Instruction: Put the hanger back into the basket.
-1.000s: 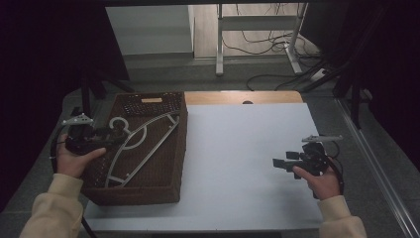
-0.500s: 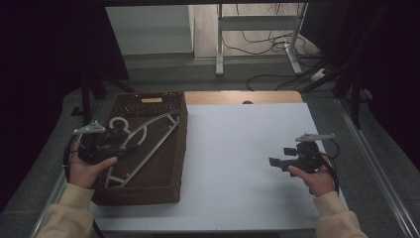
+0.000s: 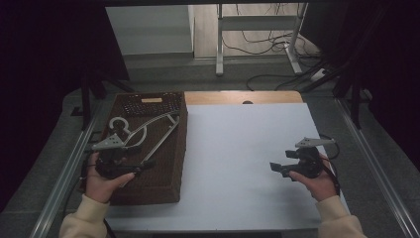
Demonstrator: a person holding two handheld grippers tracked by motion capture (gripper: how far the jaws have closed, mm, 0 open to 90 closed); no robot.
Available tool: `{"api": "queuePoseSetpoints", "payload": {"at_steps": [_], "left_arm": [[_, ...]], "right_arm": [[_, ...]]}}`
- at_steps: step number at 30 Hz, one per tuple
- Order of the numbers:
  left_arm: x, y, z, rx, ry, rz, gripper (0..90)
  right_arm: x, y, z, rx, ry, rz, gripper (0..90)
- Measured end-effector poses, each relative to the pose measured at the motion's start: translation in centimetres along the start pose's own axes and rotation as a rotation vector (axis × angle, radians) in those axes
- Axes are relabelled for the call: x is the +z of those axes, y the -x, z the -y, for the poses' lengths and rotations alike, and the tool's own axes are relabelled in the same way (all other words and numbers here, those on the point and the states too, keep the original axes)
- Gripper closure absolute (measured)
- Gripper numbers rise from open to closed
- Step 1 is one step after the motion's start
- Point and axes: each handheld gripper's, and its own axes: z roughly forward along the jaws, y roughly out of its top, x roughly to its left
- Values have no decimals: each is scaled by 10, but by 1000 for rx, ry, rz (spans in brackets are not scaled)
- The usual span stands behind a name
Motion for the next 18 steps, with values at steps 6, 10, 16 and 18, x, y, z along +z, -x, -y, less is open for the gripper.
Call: {"api": "queuePoseSetpoints", "payload": {"at_steps": [6, 10, 16, 18], "left_arm": [[6, 11, 3, 34, -22, -3, 185], [7, 9, 4, 33, -21, 1, 185], [9, 3, 3, 27, -21, 3, 186], [10, 2, 4, 22, -25, 2, 186]], "right_arm": [[-7, -3, 6, 1, 15, 11, 140], [-10, -4, 11, -2, 36, 17, 139], [-11, -3, 13, -8, 41, 17, 138], [-12, -2, 14, -6, 50, 17, 138]]}}
